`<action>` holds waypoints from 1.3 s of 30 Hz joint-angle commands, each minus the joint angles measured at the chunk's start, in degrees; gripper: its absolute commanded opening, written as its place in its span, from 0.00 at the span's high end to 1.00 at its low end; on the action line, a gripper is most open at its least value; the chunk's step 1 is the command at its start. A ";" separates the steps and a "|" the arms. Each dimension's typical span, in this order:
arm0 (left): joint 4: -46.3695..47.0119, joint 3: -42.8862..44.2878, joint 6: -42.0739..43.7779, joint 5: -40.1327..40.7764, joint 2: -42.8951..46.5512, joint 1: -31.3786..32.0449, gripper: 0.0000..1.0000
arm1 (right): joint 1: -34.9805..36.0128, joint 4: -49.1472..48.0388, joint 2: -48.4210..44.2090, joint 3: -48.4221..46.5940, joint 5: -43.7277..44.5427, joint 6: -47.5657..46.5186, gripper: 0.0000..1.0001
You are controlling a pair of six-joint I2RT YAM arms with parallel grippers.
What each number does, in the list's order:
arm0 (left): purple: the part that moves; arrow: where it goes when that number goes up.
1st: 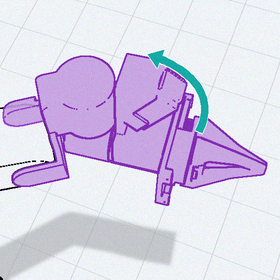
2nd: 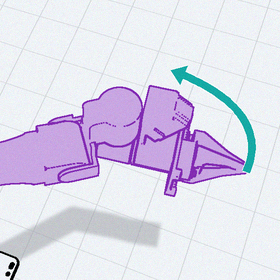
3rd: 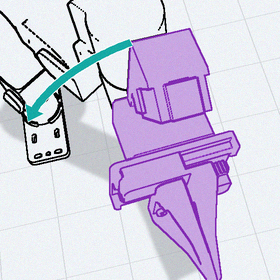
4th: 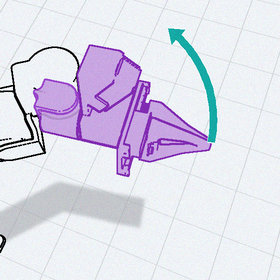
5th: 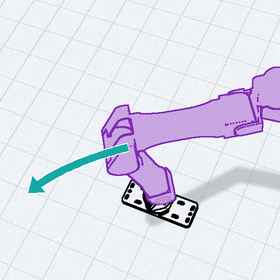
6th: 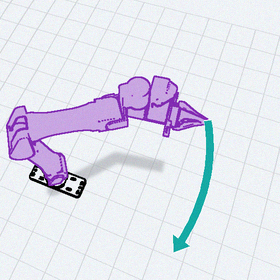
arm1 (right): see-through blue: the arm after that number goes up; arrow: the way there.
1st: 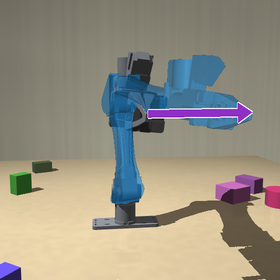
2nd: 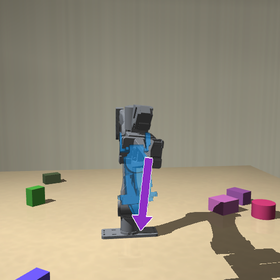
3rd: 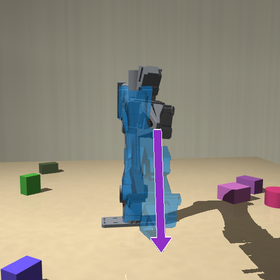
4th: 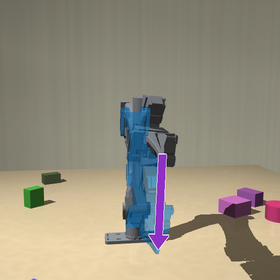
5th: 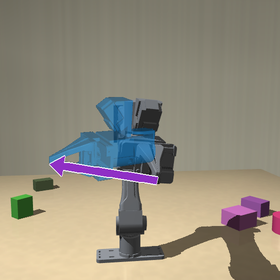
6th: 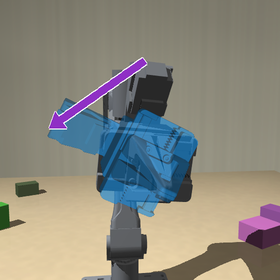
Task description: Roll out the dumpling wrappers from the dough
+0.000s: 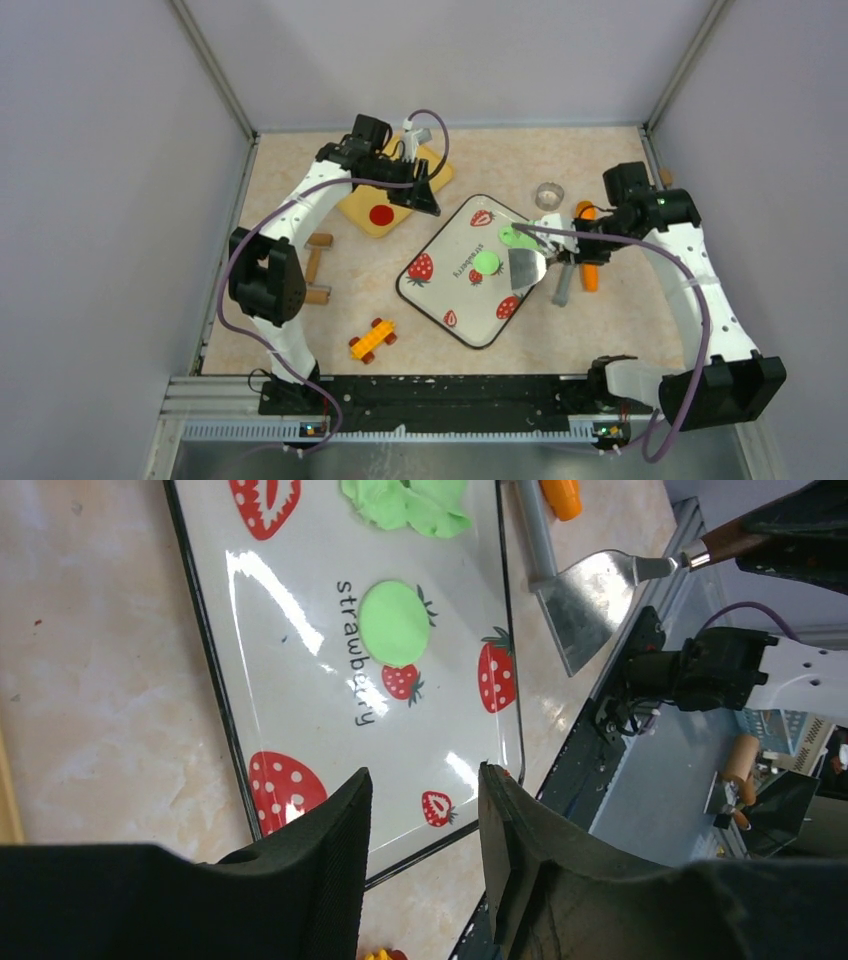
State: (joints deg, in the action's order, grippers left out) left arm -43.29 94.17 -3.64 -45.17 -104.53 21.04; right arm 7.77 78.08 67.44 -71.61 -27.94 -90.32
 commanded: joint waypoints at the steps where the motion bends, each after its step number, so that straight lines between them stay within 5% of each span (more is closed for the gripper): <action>1: 7.60 -1.01 -4.28 -6.74 0.21 -0.10 0.52 | 0.94 -7.97 3.07 -6.80 -7.82 18.38 1.00; 6: 20.74 -4.22 -15.06 -9.85 -1.33 -0.08 0.46 | 0.93 -27.37 4.85 -5.89 -10.51 38.33 1.00; 11: 26.58 -3.62 -23.18 -11.72 -5.60 0.08 0.37 | 1.08 -36.51 6.08 -5.49 -11.79 49.11 1.00; 15: 29.69 -3.35 -26.83 -15.18 -8.78 0.69 0.29 | 1.41 -37.83 7.38 -6.27 -12.94 51.64 1.00; 26: 51.88 -5.20 -44.85 -27.20 -14.88 2.65 0.37 | 5.11 -39.99 8.38 -6.02 -11.45 51.96 1.00; 31: 63.90 -6.66 -54.67 -29.96 -17.00 3.25 0.56 | 7.86 -41.06 8.92 -4.70 -10.21 51.55 1.00; 37: 68.09 -7.90 -57.46 -30.33 -17.49 3.14 0.99 | 8.88 -42.35 8.94 -3.10 -9.54 52.85 1.00; 39: 71.97 -9.29 -60.60 -30.27 -17.33 2.82 1.00 | 8.87 -43.73 8.85 -2.22 -8.66 55.46 0.98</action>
State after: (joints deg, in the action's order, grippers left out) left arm 18.37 87.00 -58.78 -74.54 -122.04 23.94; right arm 15.66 40.05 76.64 -74.11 -35.77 -38.63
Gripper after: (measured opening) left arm 0.020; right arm 0.271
